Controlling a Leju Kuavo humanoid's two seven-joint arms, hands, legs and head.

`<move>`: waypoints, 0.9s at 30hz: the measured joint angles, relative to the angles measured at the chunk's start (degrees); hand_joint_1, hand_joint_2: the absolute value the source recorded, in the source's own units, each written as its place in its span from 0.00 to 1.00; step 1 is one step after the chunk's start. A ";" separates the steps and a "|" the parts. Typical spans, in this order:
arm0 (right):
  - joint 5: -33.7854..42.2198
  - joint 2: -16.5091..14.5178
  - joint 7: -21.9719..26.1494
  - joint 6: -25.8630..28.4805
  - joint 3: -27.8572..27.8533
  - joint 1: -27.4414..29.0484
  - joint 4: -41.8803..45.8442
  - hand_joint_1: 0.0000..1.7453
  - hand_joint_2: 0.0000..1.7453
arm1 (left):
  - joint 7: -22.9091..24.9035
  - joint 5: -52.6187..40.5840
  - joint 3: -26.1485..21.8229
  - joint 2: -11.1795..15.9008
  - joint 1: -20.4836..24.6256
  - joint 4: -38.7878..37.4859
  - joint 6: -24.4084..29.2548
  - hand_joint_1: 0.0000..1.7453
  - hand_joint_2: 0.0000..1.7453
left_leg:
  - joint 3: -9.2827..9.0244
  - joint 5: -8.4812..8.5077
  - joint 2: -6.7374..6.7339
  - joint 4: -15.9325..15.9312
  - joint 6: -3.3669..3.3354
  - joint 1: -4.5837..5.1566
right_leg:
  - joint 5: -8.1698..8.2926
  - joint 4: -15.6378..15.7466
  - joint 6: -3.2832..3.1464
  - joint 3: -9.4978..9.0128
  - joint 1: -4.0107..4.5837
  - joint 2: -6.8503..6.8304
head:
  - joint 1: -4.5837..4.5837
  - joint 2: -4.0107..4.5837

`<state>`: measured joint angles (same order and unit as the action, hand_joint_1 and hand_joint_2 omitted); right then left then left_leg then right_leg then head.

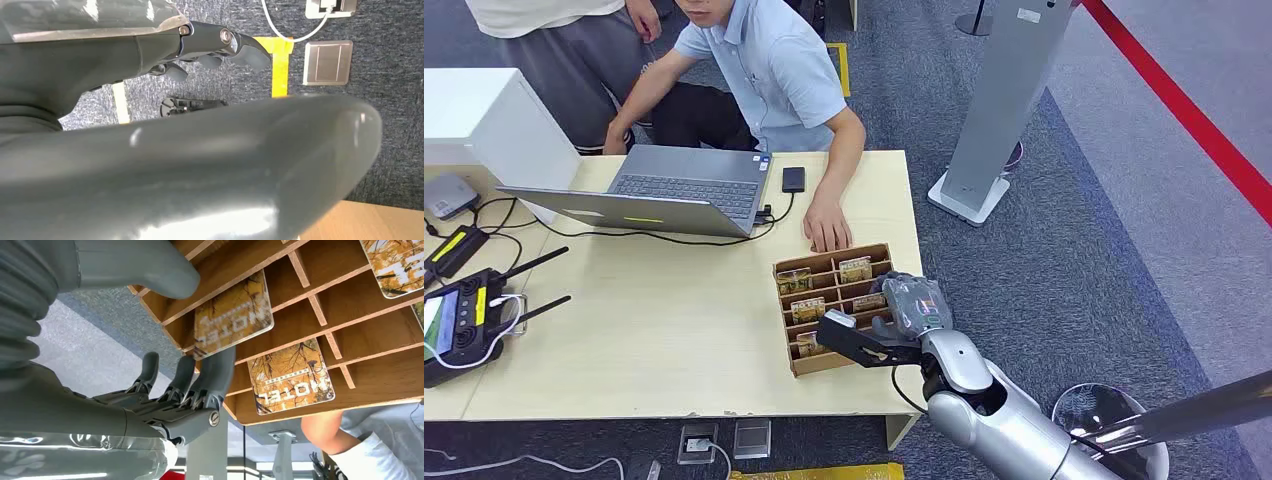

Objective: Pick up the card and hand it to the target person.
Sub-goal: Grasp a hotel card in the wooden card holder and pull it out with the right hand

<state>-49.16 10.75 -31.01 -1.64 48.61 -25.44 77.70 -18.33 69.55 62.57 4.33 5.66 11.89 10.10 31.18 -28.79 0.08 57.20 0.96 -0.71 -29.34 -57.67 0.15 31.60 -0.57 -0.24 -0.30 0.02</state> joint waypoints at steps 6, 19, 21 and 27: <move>-0.02 0.00 0.01 0.00 -0.04 0.01 0.00 0.73 1.00 | 0.03 0.00 -0.01 0.00 0.00 0.00 0.00 0.00 0.00 | 0.00 0.00 0.00 0.00 0.00 0.00 | 0.00 0.00 0.00 0.00 0.00 0.00 | 0.01 0.00; -0.04 -0.02 0.01 -0.01 -0.39 0.03 0.00 0.91 1.00 | -0.63 -1.16 0.01 0.00 0.01 0.00 -0.01 0.00 0.00 | -0.01 0.00 0.00 0.00 0.00 0.00 | 0.00 0.00 0.00 0.00 0.00 0.00 | -0.01 0.00; -0.04 -0.02 0.02 -0.02 -0.50 0.05 0.00 0.91 1.00 | -0.72 -1.28 0.01 0.00 0.00 0.00 -0.05 0.00 0.00 | -0.01 0.00 0.00 0.00 0.00 0.00 | 0.00 0.00 0.00 0.00 0.00 0.00 | 0.01 0.00; 0.13 -0.05 0.10 -0.03 -0.64 0.11 0.00 0.91 1.00 | -0.51 -0.73 0.01 0.00 0.00 0.00 -0.43 0.00 0.00 | -0.01 0.00 0.00 0.00 0.00 0.00 | 0.00 0.00 0.00 0.00 0.00 0.00 | 0.00 0.00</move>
<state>-49.03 10.70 -30.91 -1.67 47.96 -25.33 77.70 -18.84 68.82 62.58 4.33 5.67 11.89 9.67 31.17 -28.79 0.08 57.20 0.97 -0.71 -29.34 -57.67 0.15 31.59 -0.57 -0.24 -0.29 0.02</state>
